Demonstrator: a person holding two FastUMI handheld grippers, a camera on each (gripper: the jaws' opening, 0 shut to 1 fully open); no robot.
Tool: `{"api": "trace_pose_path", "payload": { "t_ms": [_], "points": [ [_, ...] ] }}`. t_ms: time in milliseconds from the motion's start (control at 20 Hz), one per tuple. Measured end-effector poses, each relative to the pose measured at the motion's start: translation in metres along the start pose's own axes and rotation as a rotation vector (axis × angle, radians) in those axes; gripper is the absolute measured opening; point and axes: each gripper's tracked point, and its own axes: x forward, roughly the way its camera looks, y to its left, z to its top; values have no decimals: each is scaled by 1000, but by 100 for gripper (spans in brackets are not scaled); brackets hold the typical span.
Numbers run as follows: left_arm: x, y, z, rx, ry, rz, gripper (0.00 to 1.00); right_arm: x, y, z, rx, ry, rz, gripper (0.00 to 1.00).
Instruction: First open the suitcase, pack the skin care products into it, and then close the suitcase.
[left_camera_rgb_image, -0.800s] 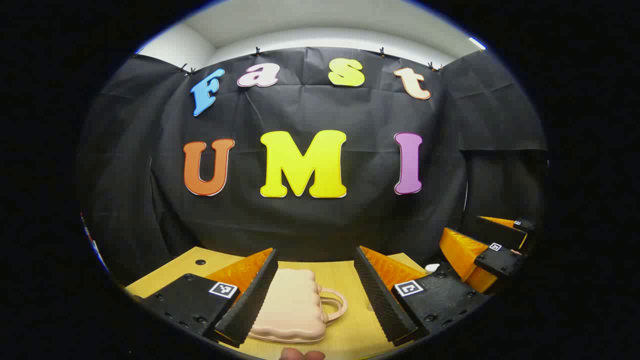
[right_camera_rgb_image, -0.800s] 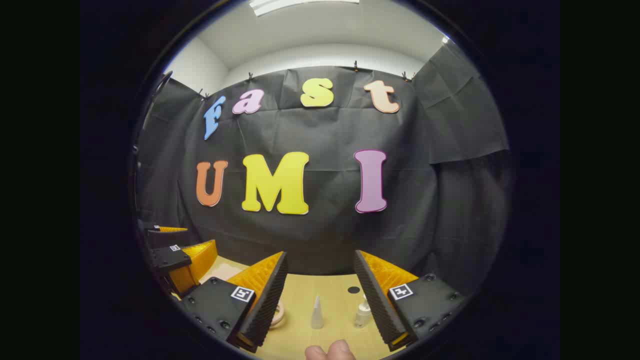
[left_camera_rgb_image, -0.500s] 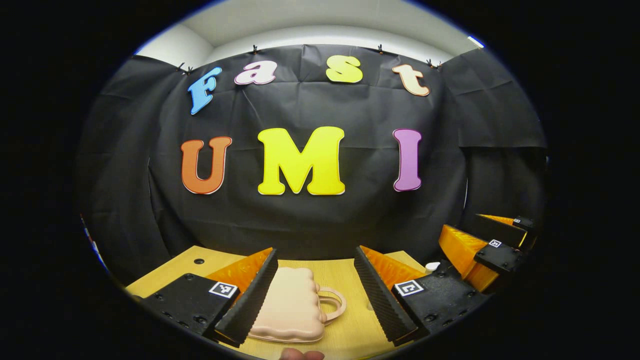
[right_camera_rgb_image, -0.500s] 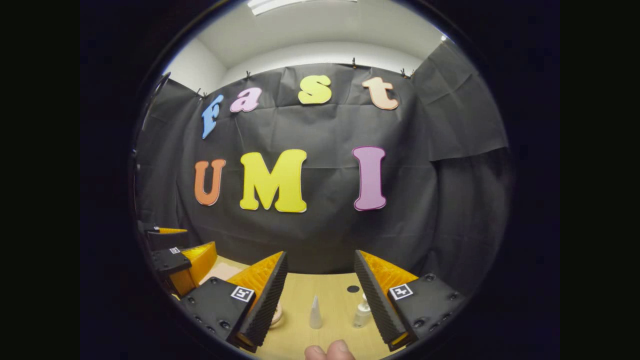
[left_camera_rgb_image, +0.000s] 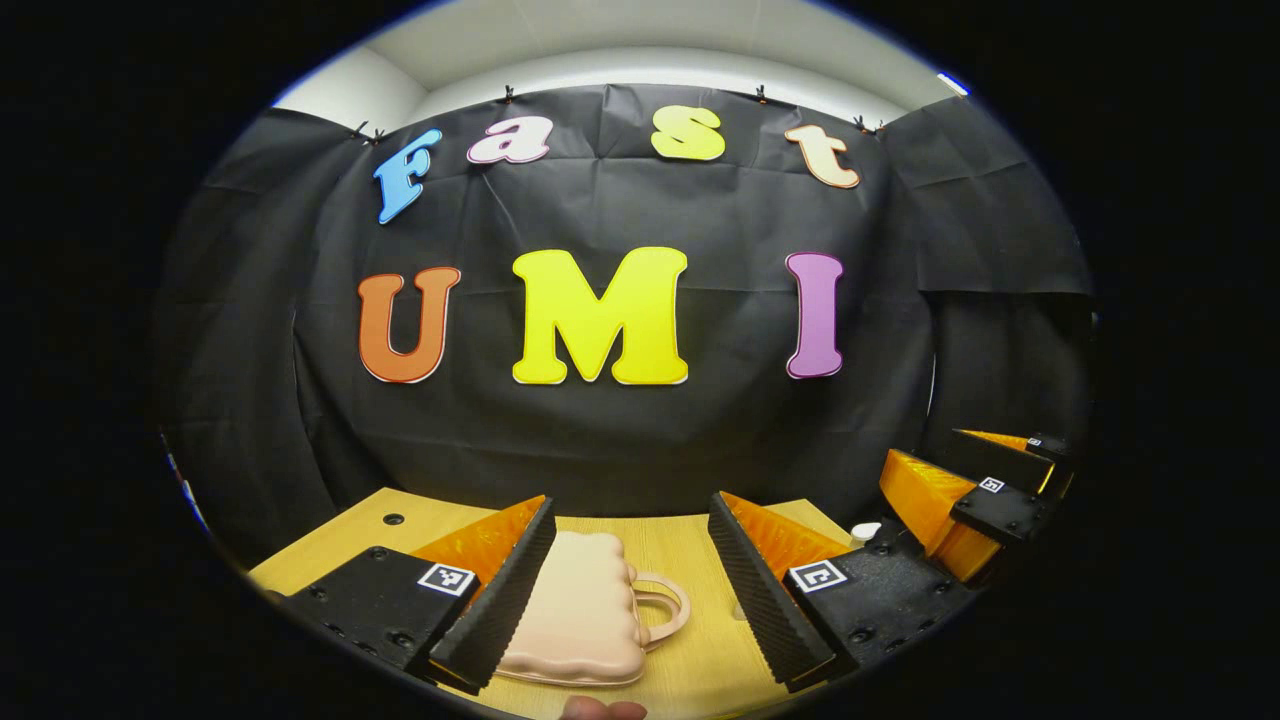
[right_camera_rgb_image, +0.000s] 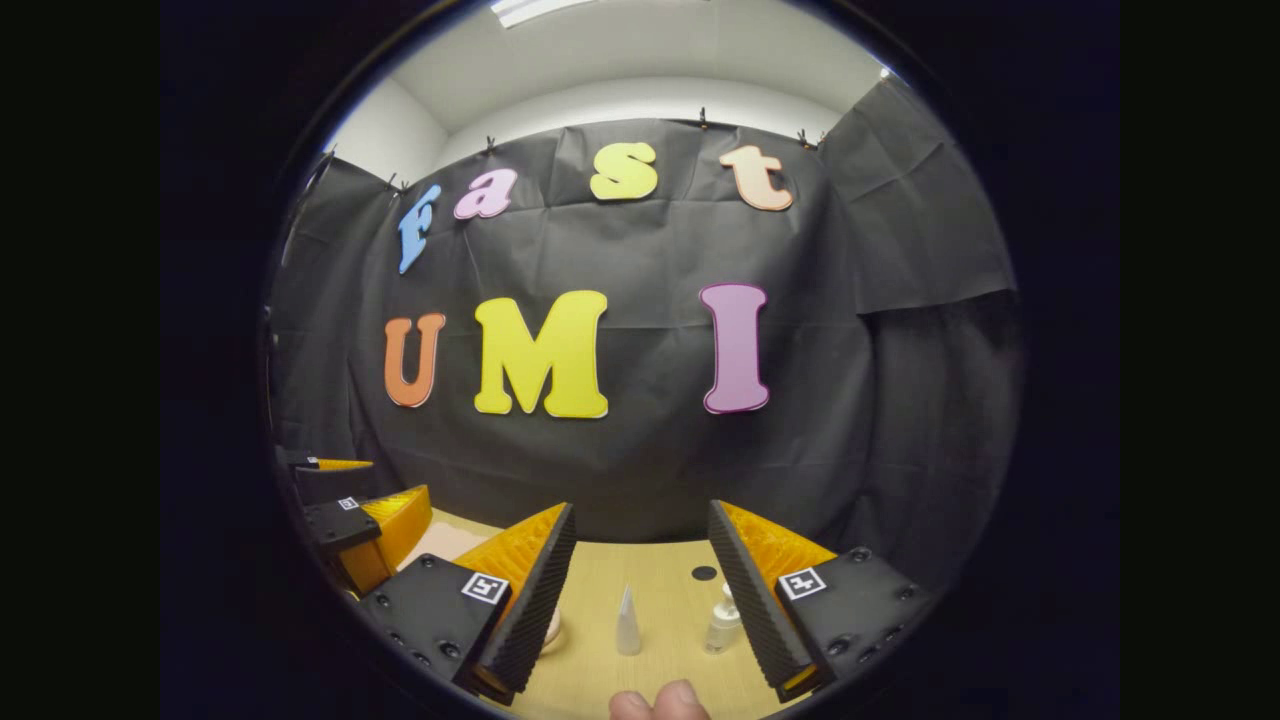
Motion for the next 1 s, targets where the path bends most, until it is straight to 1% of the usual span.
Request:
{"api": "trace_pose_path", "payload": {
  "t_ms": [50, 100, 150, 200, 300, 450, 650, 700, 800, 850, 900, 950, 1000],
  "points": [
    [0, -2, -1, 3, 4, -4, 98, 0, 0, -1, 2, 2, 0, 79],
    [-1, -4, -2, 6, 4, -9, 98, -1, -2, -1, 6, 4, -1, 77],
    [-1, -7, -1, 4, -4, -21, 100, 0, -2, -3, 8, 7, -1, 79],
    [-1, -8, -2, 6, -5, -23, 98, 1, -4, -5, 6, 12, -1, 80],
    [3, -12, -9, 30, 16, -28, 98, 1, -10, -9, 3, 23, -4, 80],
    [11, -13, -26, 106, 51, -26, 98, 4, -28, -15, -7, 33, -25, 79],
    [23, -22, -59, 185, 112, -54, 99, 2, -58, -30, -15, 62, -59, 79],
    [27, -26, -69, 205, 130, -66, 99, 2, -65, -35, -18, 71, -69, 79],
    [36, -42, -94, 234, 179, -131, 99, 0, -80, -46, -22, 99, -92, 79],
    [41, -44, -105, 270, 205, -138, 99, -1, -85, -51, -19, 115, -95, 79],
    [47, -42, -117, 316, 230, -151, 98, -2, -89, -56, -21, 129, -99, 77],
    [54, -40, -129, 361, 254, -155, 98, -1, -95, -60, -30, 138, -105, 79],
    [60, -38, -144, 407, 295, -149, 98, -1, -101, -62, -39, 143, -112, 79]
  ]
}}
